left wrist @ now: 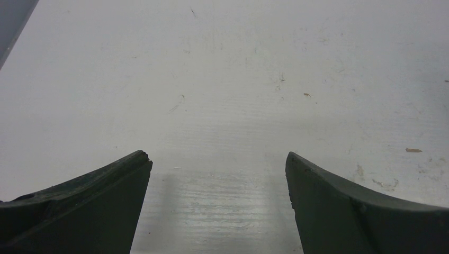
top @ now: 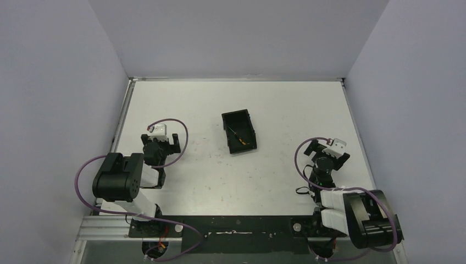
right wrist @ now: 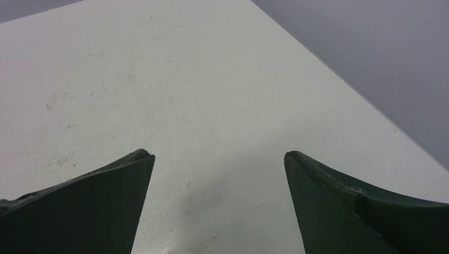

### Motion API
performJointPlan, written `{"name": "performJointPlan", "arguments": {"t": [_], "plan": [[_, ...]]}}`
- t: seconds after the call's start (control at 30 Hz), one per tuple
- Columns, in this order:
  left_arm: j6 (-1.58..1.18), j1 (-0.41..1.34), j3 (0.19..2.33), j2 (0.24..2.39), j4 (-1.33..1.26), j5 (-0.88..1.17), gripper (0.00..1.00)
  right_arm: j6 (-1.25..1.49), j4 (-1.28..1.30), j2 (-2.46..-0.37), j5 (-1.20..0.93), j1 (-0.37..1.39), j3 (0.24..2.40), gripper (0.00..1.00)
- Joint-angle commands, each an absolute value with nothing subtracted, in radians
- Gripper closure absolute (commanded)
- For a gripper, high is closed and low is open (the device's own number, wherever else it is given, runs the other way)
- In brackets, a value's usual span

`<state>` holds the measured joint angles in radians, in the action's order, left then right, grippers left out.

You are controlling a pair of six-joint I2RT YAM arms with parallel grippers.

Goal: Put the screwdriver in the bin
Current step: Reset both arms

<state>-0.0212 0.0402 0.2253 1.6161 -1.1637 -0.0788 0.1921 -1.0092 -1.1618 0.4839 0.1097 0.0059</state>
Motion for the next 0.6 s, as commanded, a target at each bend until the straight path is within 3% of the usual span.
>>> {"name": "performJointPlan", "arguments": {"t": [0.0, 0.27, 0.57], "plan": [[-0.022, 0.044, 0.248, 1.611, -1.223, -0.085, 0.03, 0.127, -1.238, -1.280, 0.419, 0.101, 0.049, 0.00], [-0.022, 0.044, 0.247, 1.610, -1.223, -0.084, 0.03, -0.014, -1.579, -1.637, 0.337, 0.105, 0.093, 0.00], [-0.022, 0.044, 0.248, 1.611, -1.223, -0.084, 0.03, -0.022, -1.442, -1.616, 0.301, 0.107, 0.144, 0.00]]}}
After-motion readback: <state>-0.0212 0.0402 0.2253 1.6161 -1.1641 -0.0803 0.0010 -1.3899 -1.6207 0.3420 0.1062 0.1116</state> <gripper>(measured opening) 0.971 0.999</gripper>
